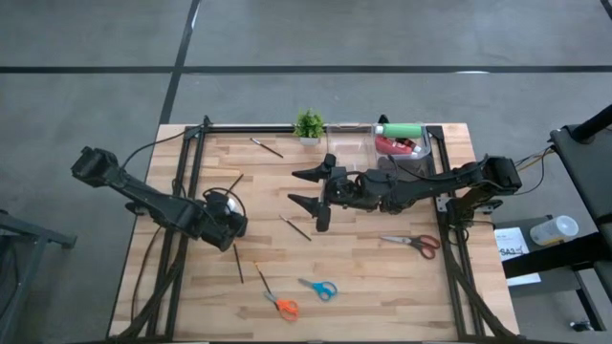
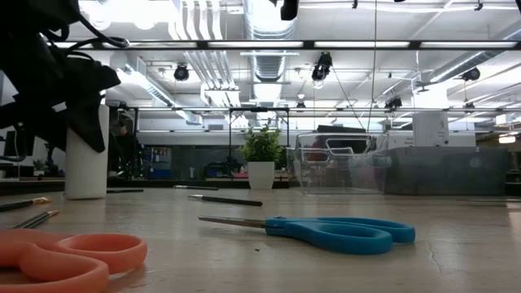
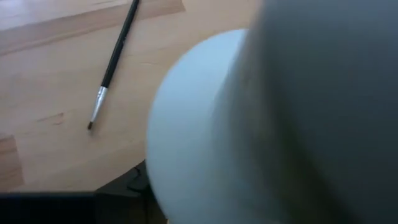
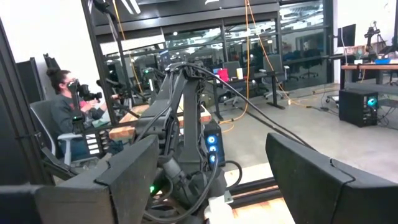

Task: Pick & Place Paint Supplies
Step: Put the white paint bottle into the right transparent bin

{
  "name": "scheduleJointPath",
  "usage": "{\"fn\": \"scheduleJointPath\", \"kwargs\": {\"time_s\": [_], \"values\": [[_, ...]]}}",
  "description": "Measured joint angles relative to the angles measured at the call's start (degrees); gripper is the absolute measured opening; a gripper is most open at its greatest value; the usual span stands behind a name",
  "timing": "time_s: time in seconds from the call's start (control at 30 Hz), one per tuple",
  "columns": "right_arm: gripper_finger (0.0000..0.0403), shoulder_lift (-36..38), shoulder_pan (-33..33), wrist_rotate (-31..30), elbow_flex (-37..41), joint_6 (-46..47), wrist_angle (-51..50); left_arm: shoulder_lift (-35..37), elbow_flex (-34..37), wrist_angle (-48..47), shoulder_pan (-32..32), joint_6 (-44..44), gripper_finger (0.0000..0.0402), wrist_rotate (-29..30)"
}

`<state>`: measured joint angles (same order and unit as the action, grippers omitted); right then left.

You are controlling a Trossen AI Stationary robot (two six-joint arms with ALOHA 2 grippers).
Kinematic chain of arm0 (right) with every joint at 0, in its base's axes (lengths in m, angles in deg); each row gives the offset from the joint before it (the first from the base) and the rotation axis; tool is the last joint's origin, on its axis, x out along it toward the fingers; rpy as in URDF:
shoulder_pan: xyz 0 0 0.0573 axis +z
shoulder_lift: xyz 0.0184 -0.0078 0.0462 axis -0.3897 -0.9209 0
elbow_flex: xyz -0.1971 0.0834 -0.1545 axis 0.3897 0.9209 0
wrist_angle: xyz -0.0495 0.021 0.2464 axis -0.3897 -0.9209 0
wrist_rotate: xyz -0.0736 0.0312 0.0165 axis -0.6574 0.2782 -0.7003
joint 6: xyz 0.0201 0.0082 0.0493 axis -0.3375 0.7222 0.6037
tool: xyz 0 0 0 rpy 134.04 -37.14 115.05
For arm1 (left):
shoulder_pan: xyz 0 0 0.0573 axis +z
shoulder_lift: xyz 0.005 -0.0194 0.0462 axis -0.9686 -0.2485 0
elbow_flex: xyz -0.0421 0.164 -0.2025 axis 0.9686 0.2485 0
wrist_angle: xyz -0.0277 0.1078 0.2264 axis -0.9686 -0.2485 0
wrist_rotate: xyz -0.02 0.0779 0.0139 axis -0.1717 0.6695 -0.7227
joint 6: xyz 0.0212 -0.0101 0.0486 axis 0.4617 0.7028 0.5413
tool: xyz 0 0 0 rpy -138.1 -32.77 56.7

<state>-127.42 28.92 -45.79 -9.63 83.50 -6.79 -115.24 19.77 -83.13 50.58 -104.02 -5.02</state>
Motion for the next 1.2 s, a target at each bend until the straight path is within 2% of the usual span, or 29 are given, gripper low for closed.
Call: {"fn": "scheduleJointPath", "kwargs": {"time_s": [0.13, 0.33, 0.53, 0.73, 0.97, 1.2], "values": [[0.0295, 0.0, 0.0, 0.0, 0.0, 0.0, 0.0, 0.0, 0.0, 1.4, 0.0, 0.0, 0.0194, 0.3], [0.0295, 0.0, 0.0, 0.0, 0.0, 0.0, 0.0, 0.0, 0.0, 6.1, 0.0, 3.2, 0.0203, 3.6], [0.0295, 0.0, 0.0, 0.0, 0.0, 0.0, 0.0, 0.0, -0.1, 13.7, 0.0, 8.7, 0.0204, 9.8], [0.0295, 0.0, 0.0, 0.0, 0.0, 0.0, 0.0, 0.0, -0.1, 27.6, 0.4, 22.3, 0.0204, 16.7], [0.0295, 0.0, 0.0, 0.0, 0.0, 0.0, 0.0, -1.1, -0.1, 47.8, 4.9, 41.1, 0.0205, 14.4], [0.0295, 0.0, 0.0, 0.0, 0.0, 0.0, -0.2, -9.7, -0.2, 65.7, 7.7, 54.6, 0.0205, 10.9]]}}
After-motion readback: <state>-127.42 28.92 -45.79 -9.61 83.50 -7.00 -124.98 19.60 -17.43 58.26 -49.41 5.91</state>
